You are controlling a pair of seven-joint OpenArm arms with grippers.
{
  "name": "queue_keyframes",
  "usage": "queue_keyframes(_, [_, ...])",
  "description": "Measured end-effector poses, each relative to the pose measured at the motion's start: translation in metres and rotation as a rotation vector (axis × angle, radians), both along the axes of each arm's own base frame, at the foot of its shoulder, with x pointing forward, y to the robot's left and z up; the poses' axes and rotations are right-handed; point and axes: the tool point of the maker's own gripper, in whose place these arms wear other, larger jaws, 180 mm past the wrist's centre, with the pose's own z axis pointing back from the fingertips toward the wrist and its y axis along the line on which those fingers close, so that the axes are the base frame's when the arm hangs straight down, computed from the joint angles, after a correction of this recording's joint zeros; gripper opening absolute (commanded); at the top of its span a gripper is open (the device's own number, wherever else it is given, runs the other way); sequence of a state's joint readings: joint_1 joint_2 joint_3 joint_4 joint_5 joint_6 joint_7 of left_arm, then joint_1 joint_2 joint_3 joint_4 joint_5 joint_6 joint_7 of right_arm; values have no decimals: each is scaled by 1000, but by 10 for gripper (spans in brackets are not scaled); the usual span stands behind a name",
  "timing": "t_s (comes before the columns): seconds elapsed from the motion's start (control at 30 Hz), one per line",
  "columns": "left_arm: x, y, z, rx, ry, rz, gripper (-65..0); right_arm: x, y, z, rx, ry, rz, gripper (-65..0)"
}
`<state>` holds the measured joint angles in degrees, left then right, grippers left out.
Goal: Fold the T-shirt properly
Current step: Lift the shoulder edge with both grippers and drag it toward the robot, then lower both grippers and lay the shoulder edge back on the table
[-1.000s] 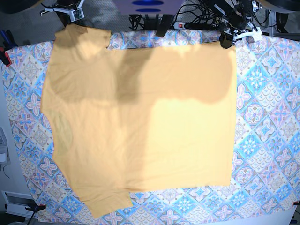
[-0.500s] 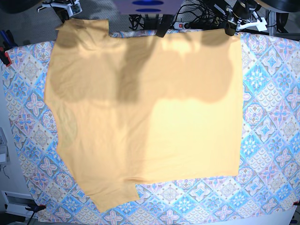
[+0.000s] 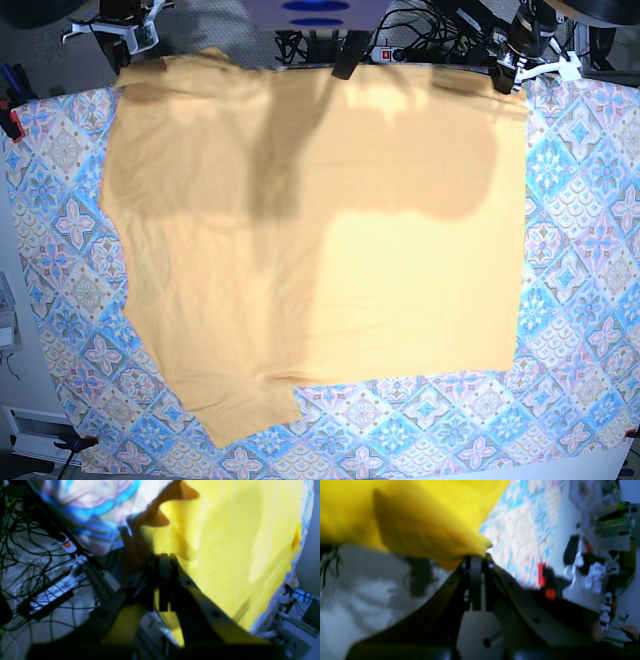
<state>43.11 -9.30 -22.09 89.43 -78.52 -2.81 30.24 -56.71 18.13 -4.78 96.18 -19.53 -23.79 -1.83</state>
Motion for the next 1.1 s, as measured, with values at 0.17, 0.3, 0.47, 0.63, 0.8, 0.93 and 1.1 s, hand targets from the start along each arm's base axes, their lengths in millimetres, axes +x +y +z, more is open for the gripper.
queue_keyframes(0.17, [20, -1, 4, -2, -44, -1, -650, 20, 0, 3, 1, -47, -3, -647])
queue_keyframes(0.3, [34, -2, 7, -3, -76, -3, -650, 42, 4, 4, 21, -79, 17, -647])
queue_keyframes(0.47, [55, -2, 13, -5, -120, -3, -650, 56, 3, 0, 30, -72, 0, -647])
queue_keyframes(0.63, [69, 0, 18, 0, -150, -4, -650, 85, 4, 3, 41, -110, 3, -647])
queue_keyframes(0.8, [92, 0, 26, -1, -202, -6, -650, 109, -1, 6, 38, -132, -27, -647])
queue_keyframes(0.93, [105, 0, 32, 2, -233, -4, -650, 134, 0, 16, 39, -185, -31, -647])
queue_keyframes(1.1, [123, 0, 40, 4, -275, -6, -650, 155, 2, 19, 54, -194, -27, -647])
